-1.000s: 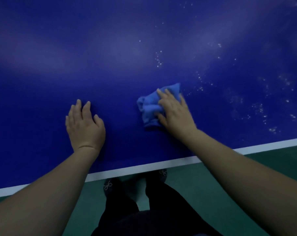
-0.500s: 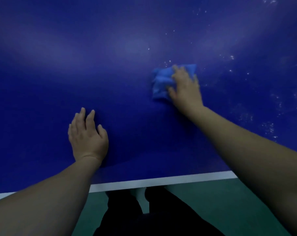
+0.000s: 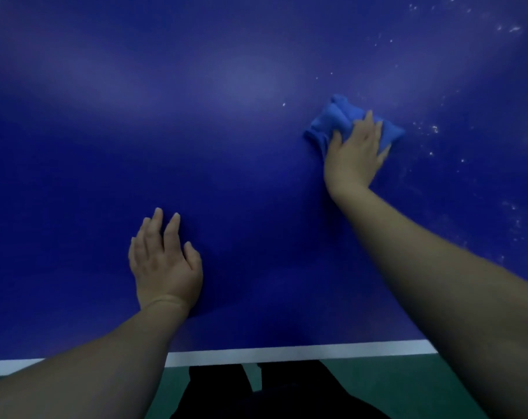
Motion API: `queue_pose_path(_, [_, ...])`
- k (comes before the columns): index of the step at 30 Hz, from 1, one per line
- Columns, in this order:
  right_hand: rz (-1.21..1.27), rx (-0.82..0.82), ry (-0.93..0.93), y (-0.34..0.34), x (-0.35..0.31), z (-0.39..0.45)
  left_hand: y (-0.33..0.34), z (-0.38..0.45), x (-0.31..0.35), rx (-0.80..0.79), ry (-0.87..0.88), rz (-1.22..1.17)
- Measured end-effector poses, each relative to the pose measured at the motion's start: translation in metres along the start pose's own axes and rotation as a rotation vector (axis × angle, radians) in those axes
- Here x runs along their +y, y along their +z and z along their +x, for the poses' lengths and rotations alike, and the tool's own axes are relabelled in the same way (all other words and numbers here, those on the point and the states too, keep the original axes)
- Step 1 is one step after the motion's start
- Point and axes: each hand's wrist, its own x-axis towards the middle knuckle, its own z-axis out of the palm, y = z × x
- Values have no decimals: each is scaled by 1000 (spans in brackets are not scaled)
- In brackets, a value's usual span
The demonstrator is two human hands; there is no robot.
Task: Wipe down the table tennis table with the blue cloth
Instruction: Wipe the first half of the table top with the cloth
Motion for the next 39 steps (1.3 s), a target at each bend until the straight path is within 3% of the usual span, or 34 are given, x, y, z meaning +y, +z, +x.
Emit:
queue_pose_path(2, [-41,-29,-98,11,-12,-34,0,0,1,0,-10,3])
queue_pose_path(4, [-40,-170,-436,21,-30,-44,-1,0,2,-8,-13,2])
queue_pose_path(6, [-59,-286,-689,23,-50,-14,-2,0,3,-16,-16,1])
queue_pose_path(7, [-90,-290,-710,21,-57,9,-2,0,3,-17,-13,1])
queue_pose_path(8, [-105,-262,-641,19,-58,33,-2,0,3,-16,-11,3])
queue_pose_path(10, [-45,-147,-323,10,-44,68,-1,-1,2,-19,-12,3])
queue_pose_path(13, [49,42,103,4,-19,53,0,-1,1,-24,-13,8])
queue_pose_path(15, [-6,39,33,14,-23,19,0,0,0,-24,-9,15])
queue_pose_path(19, [-83,-173,-503,20,-50,31,-1,0,0,-21,-3,23])
queue_pose_path(20, [-107,-198,-545,16,-51,49,-1,0,0,-20,-6,23])
queue_pose_path(21, [-109,-178,-484,11,-47,67,-1,0,1,-23,-6,25])
queue_pose_path(23, [-47,-46,-174,-1,-23,87,-1,-1,0,-24,-4,31])
queue_pose_path(25, [29,72,140,-9,2,65,-1,-1,-1,-28,-4,31])
queue_pose_path(26, [36,92,194,-7,6,40,-1,-1,0,-31,-7,28])
queue_pose_path(28, [-4,47,24,5,3,-17,-1,0,1,-31,-10,26])
queue_pose_path(30, [-18,-109,-357,16,-7,-51,0,0,2,-30,-12,29])
queue_pose_path(32, [-29,-230,-640,16,-17,-37,0,1,2,-28,-16,30])
queue_pose_path(33, [-53,-244,-651,11,-18,-18,0,1,3,-29,-18,29])
queue_pose_path(36, [-54,-96,-295,-10,11,27,0,1,3,-36,-22,22])
queue_pose_path(39, [17,65,75,-26,48,-8,-1,1,3,-38,-18,22])
